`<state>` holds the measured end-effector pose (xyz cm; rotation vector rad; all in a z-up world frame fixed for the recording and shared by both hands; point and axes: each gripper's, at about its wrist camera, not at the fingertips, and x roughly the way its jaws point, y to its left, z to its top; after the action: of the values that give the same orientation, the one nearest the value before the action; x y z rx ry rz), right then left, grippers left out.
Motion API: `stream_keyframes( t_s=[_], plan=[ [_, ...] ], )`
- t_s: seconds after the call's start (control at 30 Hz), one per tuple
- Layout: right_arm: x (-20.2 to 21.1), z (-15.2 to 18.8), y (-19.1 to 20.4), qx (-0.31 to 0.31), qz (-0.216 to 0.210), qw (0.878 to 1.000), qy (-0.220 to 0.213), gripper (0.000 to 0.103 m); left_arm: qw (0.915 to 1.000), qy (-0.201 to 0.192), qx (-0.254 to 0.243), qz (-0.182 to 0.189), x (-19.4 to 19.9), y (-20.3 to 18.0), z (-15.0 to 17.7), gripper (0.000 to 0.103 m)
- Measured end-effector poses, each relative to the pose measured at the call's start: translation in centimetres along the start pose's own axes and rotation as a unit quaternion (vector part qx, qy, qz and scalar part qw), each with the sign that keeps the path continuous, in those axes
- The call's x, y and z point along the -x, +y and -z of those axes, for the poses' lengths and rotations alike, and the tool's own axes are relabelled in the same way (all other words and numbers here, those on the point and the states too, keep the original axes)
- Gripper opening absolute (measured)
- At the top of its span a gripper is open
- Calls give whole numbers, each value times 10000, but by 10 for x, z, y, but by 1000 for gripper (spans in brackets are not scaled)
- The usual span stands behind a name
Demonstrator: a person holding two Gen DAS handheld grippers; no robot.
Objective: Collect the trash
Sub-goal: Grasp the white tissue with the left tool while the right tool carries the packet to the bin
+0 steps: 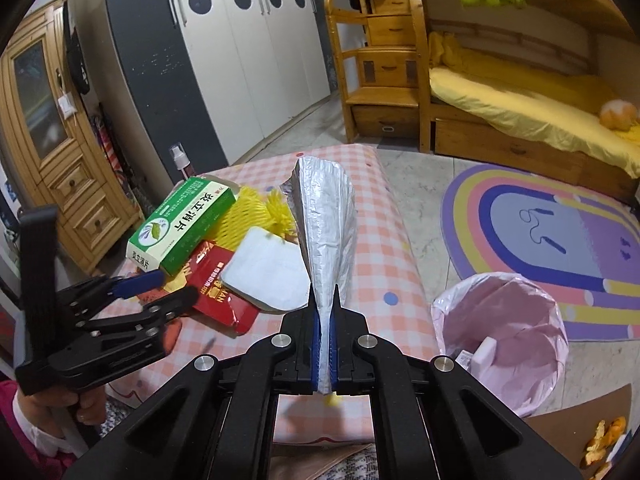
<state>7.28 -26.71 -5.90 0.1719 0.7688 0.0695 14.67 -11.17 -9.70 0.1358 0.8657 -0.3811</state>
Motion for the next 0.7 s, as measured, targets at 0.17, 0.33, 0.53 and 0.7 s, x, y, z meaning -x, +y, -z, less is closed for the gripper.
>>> stream_keyframes(
  t_s=[0.17,0.33,0.53,0.7],
  plan=[
    [-1,2,-5,-21,-18,10000,19,3,9995,304,-68,-40,-39,-14,-15,46],
    [0,5,-10,-51,-83,9999,49,3,9988,477,-113,86,-57,-18,-22,12],
    [15,2,-17,-175,-100,9997,-101,3,9976,44,-93,684,-24,-21,-25,0],
    [36,1,-27,-281,27,9992,-290,3,9945,-374,-368,910,16,-42,-29,0]
  ],
)
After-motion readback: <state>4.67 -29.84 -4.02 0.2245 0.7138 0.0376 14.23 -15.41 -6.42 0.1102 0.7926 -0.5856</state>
